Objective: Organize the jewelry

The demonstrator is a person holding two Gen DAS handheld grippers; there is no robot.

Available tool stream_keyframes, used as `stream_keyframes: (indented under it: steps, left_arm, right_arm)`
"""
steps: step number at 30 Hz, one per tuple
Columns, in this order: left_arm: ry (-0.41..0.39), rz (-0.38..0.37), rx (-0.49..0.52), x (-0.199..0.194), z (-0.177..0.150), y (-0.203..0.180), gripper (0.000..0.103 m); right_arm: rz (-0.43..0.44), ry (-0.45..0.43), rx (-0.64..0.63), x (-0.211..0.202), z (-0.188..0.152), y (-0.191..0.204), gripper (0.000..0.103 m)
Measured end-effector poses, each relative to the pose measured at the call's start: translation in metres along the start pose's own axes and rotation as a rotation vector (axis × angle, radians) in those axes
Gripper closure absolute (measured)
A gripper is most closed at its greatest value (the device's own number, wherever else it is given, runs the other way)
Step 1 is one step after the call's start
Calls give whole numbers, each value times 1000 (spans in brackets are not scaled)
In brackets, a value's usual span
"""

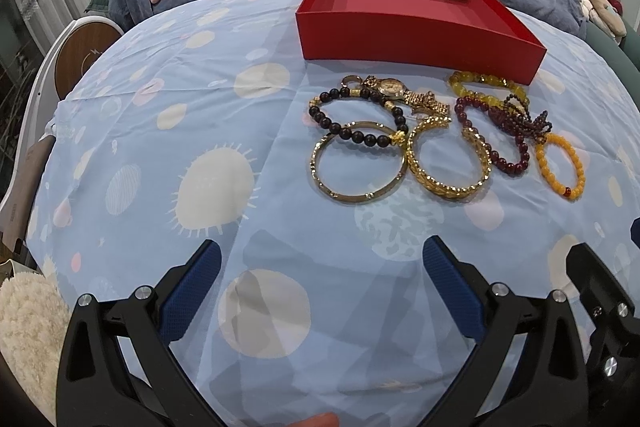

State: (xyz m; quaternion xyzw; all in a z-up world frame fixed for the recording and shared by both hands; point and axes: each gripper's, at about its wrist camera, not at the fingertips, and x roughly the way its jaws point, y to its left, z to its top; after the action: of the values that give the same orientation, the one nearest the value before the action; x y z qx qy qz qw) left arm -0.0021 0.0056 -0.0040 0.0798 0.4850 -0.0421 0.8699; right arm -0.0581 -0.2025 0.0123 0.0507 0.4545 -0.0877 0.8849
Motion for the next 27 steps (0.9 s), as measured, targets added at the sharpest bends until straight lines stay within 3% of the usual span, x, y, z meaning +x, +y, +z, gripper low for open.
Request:
stream_keyframes:
  steps: [11,17,27]
  left_arm:
    - [-26,-11,35,1,-1,9,7]
    - [-24,-13,-8,10,13,18,7]
    - [-17,-24,0,28,24,15,7]
  right_arm:
    - [6,13,18,12,6,3,7]
    - [-3,13,53,28,19,-5,7]
    - [-20,28,66,54,33,-12,7]
